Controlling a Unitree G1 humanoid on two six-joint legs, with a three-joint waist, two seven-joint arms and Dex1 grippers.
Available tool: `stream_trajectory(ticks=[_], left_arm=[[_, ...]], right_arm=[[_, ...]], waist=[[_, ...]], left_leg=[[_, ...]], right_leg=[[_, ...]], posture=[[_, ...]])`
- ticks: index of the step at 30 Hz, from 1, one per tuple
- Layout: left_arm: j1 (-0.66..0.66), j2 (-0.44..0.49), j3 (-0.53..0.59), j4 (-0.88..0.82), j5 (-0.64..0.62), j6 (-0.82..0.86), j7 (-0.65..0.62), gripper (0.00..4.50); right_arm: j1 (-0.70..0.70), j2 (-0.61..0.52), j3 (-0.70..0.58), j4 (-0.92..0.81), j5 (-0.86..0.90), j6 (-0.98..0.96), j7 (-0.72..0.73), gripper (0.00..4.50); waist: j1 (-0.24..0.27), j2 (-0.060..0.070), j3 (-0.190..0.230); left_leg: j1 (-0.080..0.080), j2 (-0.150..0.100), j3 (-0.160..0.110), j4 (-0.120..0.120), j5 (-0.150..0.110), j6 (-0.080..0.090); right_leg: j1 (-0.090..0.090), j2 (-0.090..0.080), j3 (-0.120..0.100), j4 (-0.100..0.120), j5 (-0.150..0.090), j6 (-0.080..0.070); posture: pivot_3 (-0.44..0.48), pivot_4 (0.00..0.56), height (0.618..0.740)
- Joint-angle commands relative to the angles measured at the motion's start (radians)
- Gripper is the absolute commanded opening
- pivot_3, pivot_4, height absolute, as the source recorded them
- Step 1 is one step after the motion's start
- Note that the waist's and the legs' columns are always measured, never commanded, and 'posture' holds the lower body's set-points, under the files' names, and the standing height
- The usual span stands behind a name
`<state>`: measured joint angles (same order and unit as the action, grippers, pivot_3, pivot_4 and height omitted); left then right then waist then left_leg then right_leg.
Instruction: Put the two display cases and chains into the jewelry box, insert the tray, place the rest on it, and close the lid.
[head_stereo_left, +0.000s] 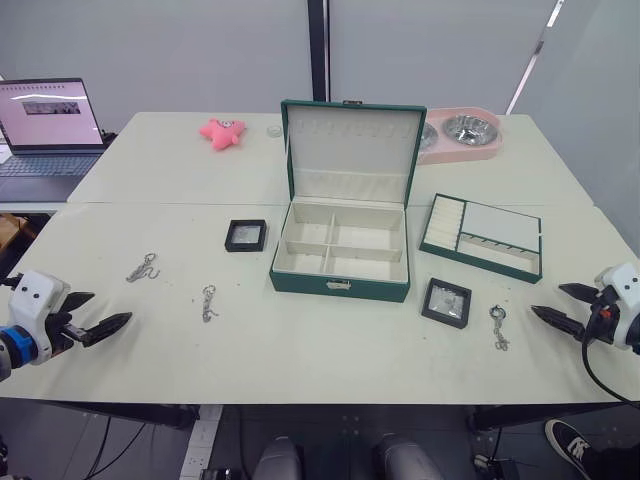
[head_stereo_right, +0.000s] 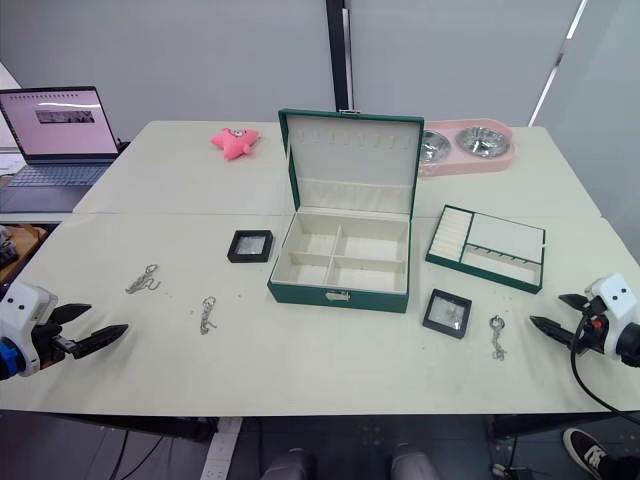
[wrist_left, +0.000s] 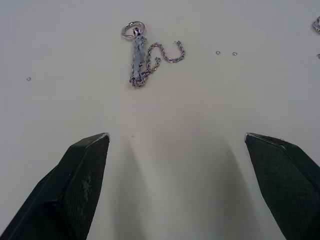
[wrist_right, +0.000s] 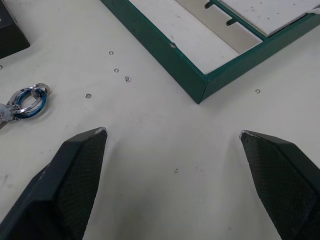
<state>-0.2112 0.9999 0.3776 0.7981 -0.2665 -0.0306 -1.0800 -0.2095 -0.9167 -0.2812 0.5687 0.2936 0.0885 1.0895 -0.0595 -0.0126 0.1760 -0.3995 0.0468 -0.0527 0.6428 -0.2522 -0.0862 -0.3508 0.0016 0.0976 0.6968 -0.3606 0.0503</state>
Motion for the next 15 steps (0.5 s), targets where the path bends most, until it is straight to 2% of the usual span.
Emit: stream_trajectory(ticks=[1,15], left_arm=[[-0.007,0.012,0.008,-0.036,-0.006,0.005,0.009,4.47],[0.034,0.002,0.024,-0.152,-0.024,0.065,0.048,4.47]], right_arm=[[-0.001,-0.025,-0.023,-0.021,0.003,-0.003,0.000,4.50],[-0.016,-0.028,-0.021,0.006,-0.002,-0.016,0.003,4.50]], waist=[[0.000,0.000,0.000],[0.000,0.000,0.000]], left_leg=[[0.000,0.000,0.000,0.000,0.000,0.000],[0.000,0.000,0.000,0.001,0.000,0.000]], right_leg=[[0.000,0.000,0.000,0.000,0.000,0.000],[0.000,0.000,0.000,0.000,0.000,0.000]], posture=[[0.000,0.150,0.740],[0.000,0.150,0.740]])
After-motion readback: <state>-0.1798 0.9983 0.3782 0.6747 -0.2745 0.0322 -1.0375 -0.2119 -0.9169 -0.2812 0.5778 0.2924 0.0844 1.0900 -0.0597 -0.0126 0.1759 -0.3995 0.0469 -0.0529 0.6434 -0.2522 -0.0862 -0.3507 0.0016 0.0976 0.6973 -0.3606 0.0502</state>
